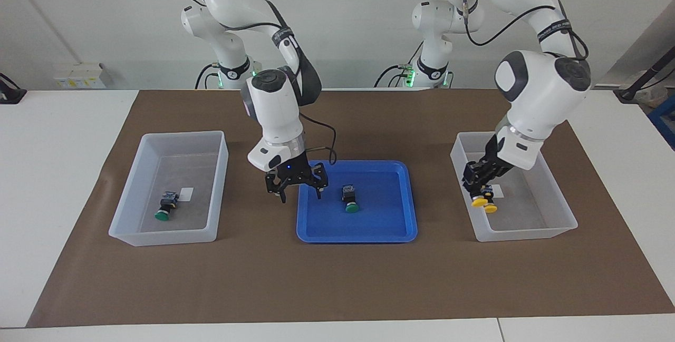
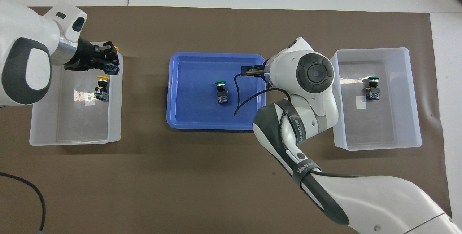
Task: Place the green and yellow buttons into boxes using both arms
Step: 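Release the yellow button with the left gripper while the right gripper grasps green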
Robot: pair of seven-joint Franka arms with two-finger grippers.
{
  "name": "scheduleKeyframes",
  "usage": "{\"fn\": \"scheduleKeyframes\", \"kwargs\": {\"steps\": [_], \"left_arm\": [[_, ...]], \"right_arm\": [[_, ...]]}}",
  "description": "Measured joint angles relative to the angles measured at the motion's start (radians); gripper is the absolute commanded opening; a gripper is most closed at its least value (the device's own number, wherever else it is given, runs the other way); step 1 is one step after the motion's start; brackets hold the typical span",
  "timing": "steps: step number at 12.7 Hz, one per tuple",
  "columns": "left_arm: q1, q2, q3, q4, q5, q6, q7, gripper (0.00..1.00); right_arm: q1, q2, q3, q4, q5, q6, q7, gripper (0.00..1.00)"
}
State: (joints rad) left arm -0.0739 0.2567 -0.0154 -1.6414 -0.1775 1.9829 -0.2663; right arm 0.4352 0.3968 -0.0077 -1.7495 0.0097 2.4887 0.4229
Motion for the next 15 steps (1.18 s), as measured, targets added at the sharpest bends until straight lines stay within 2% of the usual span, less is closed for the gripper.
{"fn": "scheduleKeyframes", "kwargs": {"steps": [4,7,8,10,12,15], "left_arm": [[0.142,-0.005,0.003,-0.012,0.000,-0.036,0.189,0.00],[0.217,-0.022,0.006,-0.101,0.001,0.036,0.318,0.00],[0.228,-0.032,0.006,-0.156,0.001,0.105,0.334,0.00],[0.229,-0.040,0.003,-0.245,0.001,0.208,0.340,0.00],[0.229,-0.039,0.000,-0.302,0.001,0.285,0.340,0.00],[0.229,-0.029,-0.002,-0.374,0.001,0.381,0.341,0.00]], "right_arm": [[0.116,0.091,0.003,0.002,0.006,0.094,0.084,1.00],[0.140,0.138,0.003,0.006,0.006,0.121,0.097,1.00],[0.142,0.145,0.003,0.006,0.005,0.123,0.097,0.92],[0.152,0.152,0.003,0.005,0.003,0.124,0.096,0.62],[0.167,0.155,0.003,-0.003,0.003,0.124,0.095,0.00],[0.166,0.151,-0.004,-0.002,-0.016,0.124,0.093,0.00]]}}
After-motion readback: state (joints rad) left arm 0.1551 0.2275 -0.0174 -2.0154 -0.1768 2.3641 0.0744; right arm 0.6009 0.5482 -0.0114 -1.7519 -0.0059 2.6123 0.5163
